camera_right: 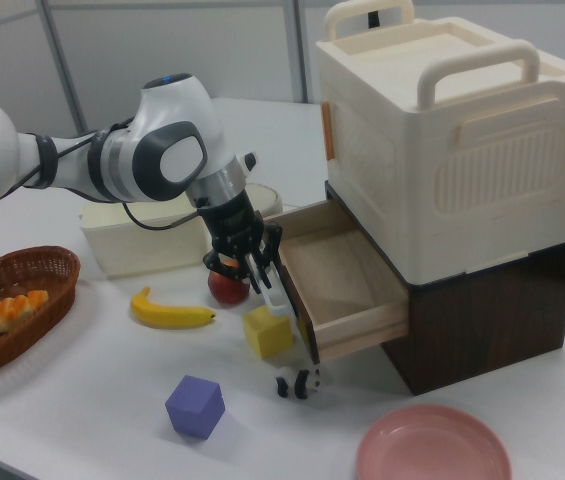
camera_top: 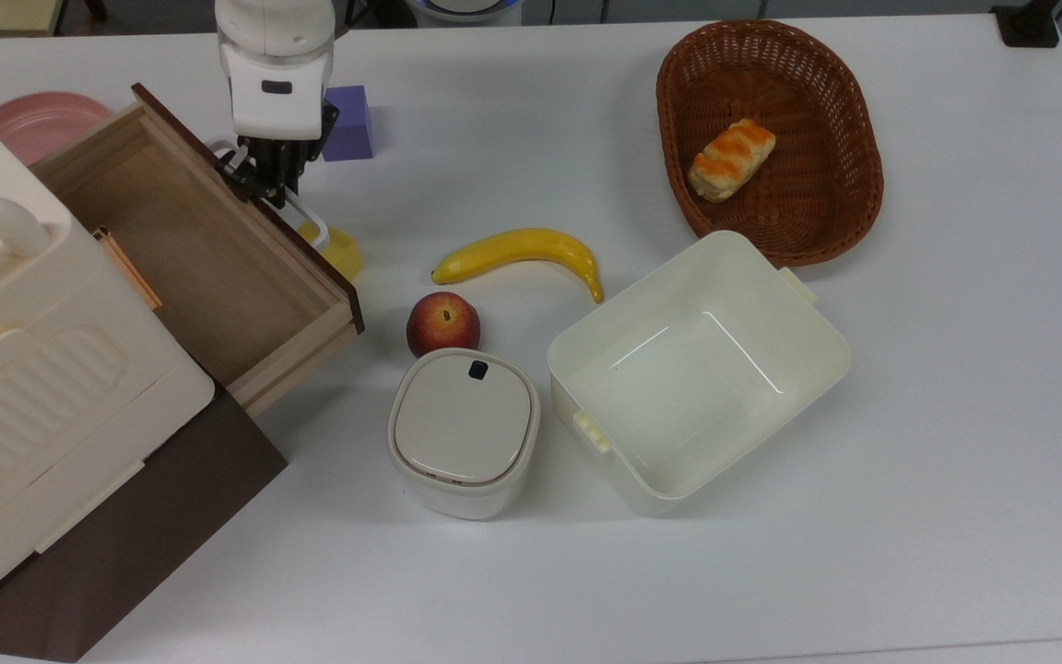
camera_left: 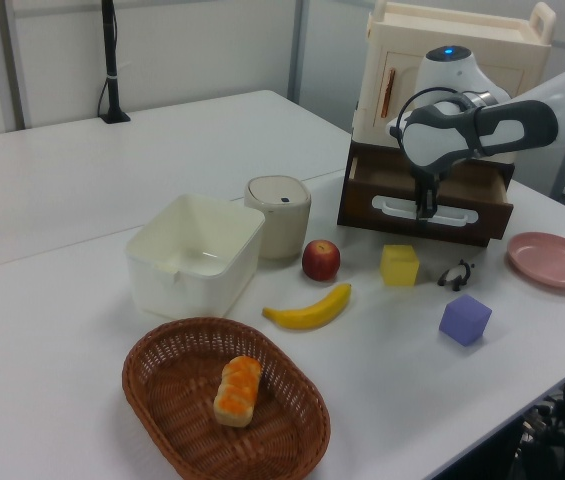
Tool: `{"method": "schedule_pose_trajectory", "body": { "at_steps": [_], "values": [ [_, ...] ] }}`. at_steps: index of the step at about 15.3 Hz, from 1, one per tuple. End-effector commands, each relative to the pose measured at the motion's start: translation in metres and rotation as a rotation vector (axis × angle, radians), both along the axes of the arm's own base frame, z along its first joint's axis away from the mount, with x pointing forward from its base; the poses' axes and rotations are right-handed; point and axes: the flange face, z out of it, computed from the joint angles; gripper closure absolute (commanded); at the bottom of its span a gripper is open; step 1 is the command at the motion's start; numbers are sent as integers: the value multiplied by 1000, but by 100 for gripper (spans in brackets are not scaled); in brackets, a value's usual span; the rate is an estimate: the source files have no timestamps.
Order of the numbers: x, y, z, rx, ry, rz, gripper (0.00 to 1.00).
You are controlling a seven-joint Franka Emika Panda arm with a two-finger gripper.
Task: Slide open the drawer
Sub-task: 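Release the handle and raise the gripper away from the drawer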
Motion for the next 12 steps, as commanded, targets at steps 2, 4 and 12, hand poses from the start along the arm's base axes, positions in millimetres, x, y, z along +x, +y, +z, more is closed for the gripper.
{"method": "schedule_pose_trajectory", "body": {
  "at_steps": [2, 4, 12],
  "values": [
    [-9, 32, 14, 16, -2, -6, 0],
    [-8, 30, 18, 15, -12, -14, 0],
    [6, 32, 70, 8, -109, -11, 0]
  ]
}}
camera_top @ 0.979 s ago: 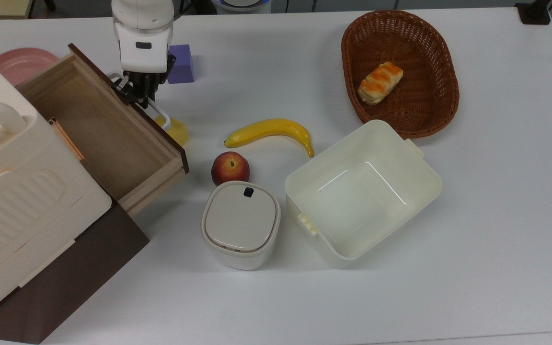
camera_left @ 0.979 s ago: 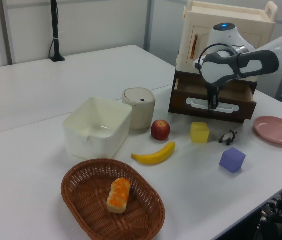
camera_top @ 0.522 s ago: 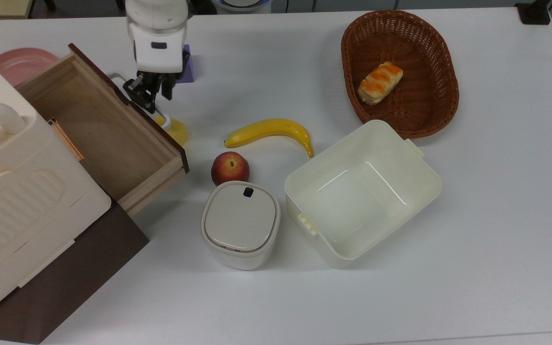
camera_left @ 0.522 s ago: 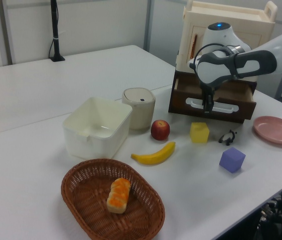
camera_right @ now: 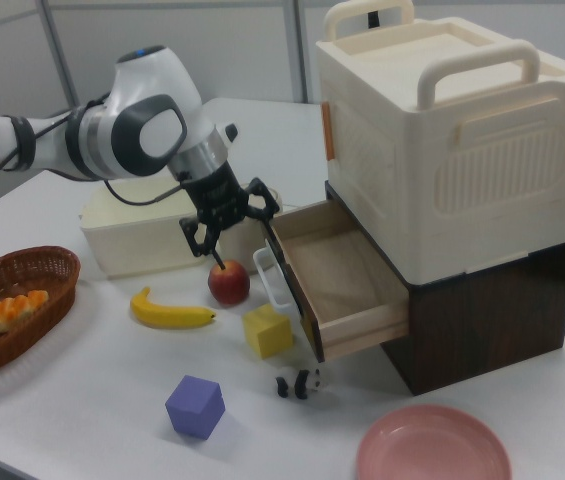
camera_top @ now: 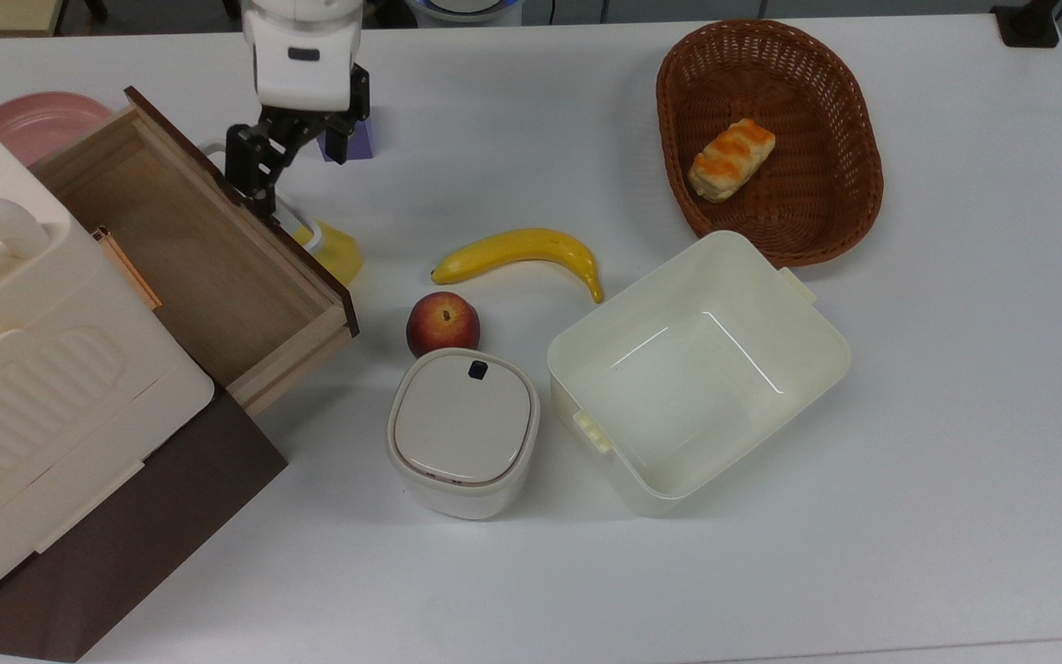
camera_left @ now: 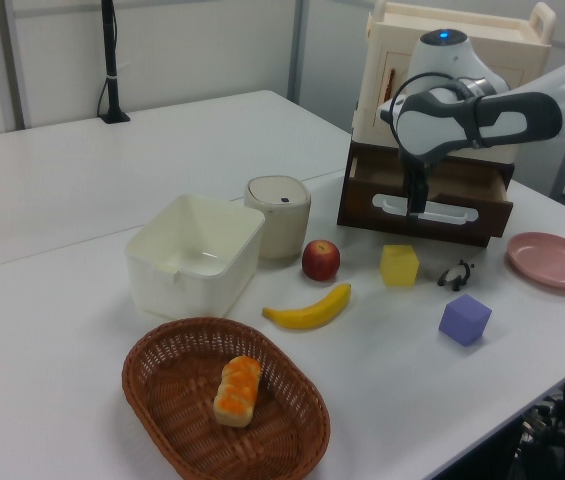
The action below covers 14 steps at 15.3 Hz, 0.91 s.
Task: Slide open the drawer
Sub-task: 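Release the handle and raise the gripper away from the drawer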
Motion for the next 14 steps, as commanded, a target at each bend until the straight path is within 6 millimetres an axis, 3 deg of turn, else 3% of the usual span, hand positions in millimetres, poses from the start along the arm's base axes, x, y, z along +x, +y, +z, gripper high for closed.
{"method": "schedule_pose_trajectory", "body": {
  "at_steps": [1, 9, 12, 14],
  "values": [
    [1, 6, 40, 5, -32, -25, 0],
    [-11, 23, 90, 64, -14, -66, 0],
    [-16, 26, 115, 152, 17, -156, 0],
    [-19, 27, 120, 169, 29, -259, 0]
  ]
}}
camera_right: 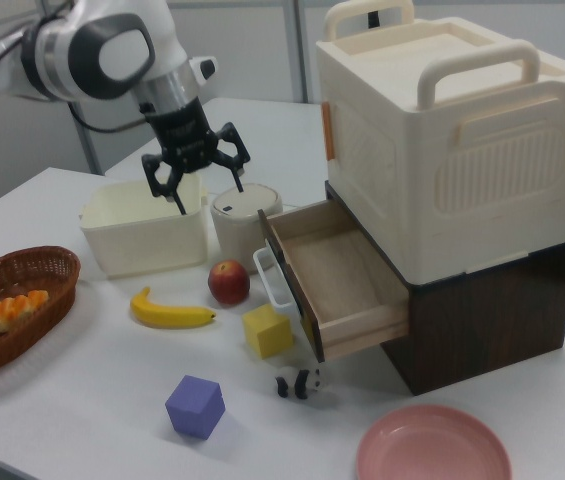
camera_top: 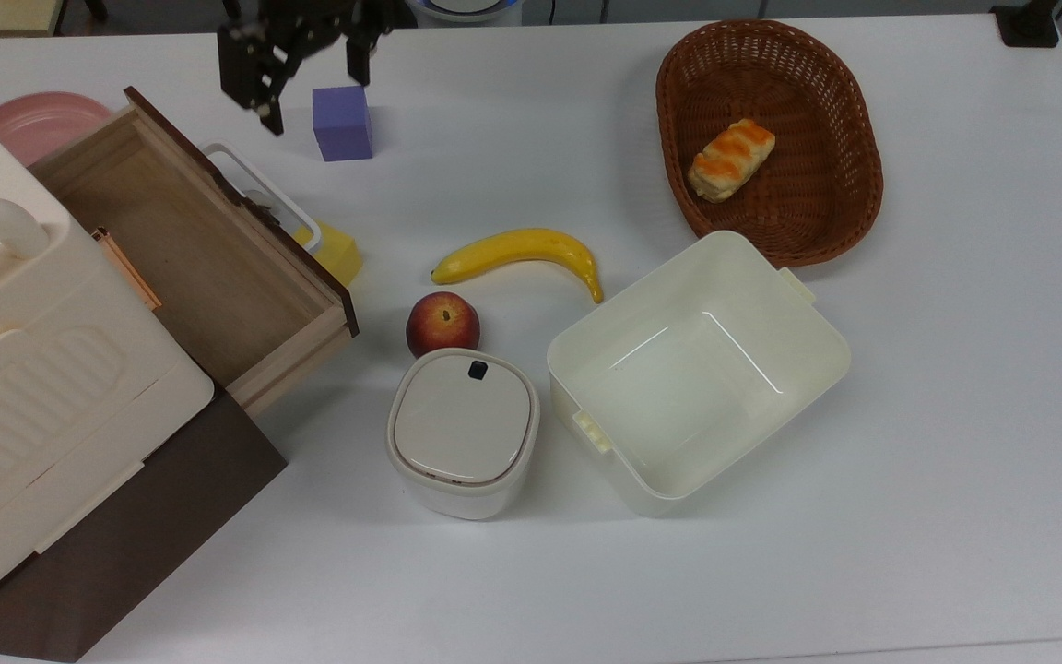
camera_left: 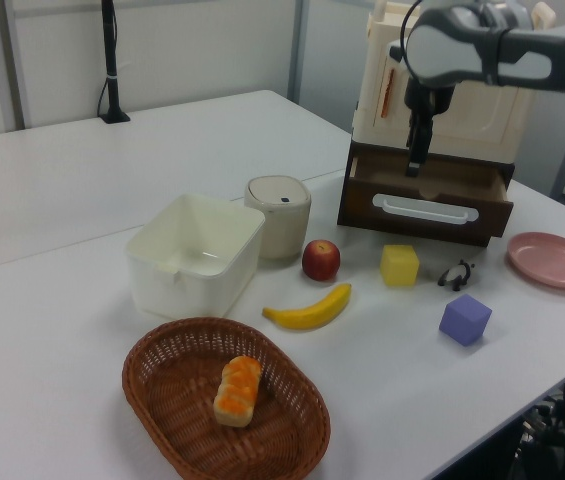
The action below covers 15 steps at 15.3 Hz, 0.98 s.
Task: Slide open the drawer
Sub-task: 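Release the handle and raise the gripper away from the drawer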
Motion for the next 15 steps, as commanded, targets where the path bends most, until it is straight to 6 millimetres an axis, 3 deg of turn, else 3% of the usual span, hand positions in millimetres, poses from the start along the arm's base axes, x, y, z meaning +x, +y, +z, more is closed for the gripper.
{"method": "schedule_pose_trajectory", "body": {
  "at_steps": [1, 8, 15],
  "values": [
    [-7, 7, 18, 54, 15, -181, 0],
    [-6, 49, 12, 129, 3, -661, 0],
    [-11, 52, 13, 152, 7, -951, 0]
  ]
}}
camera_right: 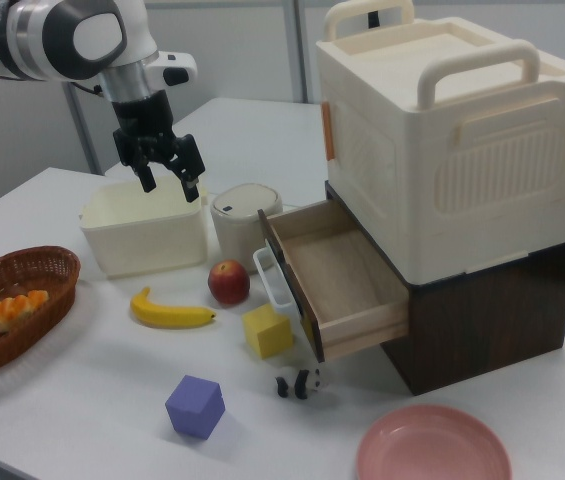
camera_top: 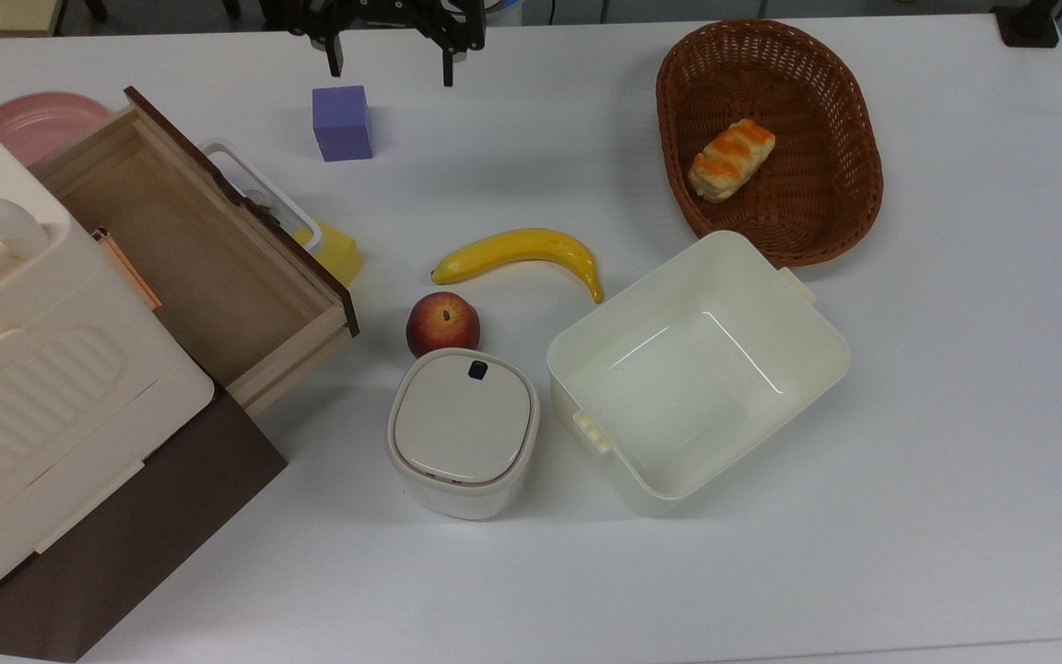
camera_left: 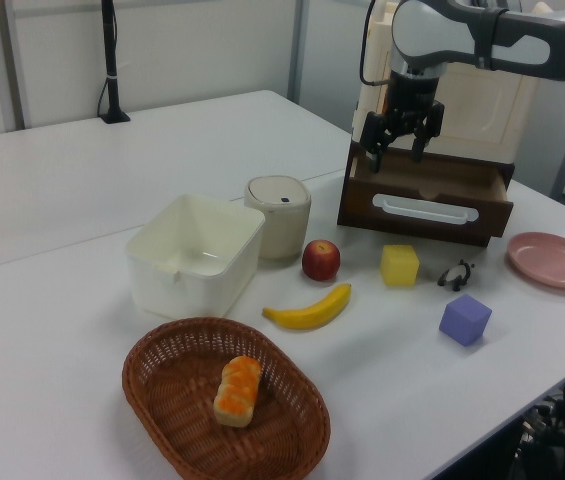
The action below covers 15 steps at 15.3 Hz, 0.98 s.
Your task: Slide open the drawer
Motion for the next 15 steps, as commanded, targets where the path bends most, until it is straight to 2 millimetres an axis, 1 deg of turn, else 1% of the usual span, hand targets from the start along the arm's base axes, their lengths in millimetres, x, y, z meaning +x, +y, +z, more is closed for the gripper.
{"method": "schedule_pose_trajectory", "body": {
  "at_steps": [1, 3, 4, 5, 8, 15],
  "values": [
    [-5, 0, 5, 25, 13, -98, 0],
    [-5, -7, 8, 38, 7, -111, 0],
    [-6, -8, 9, 51, 6, -115, 0],
    [-7, -9, 16, 59, -3, -112, 0],
    [-9, -11, 22, 83, 13, -90, 0],
    [-8, -10, 21, 86, 15, -87, 0]
  ]
}}
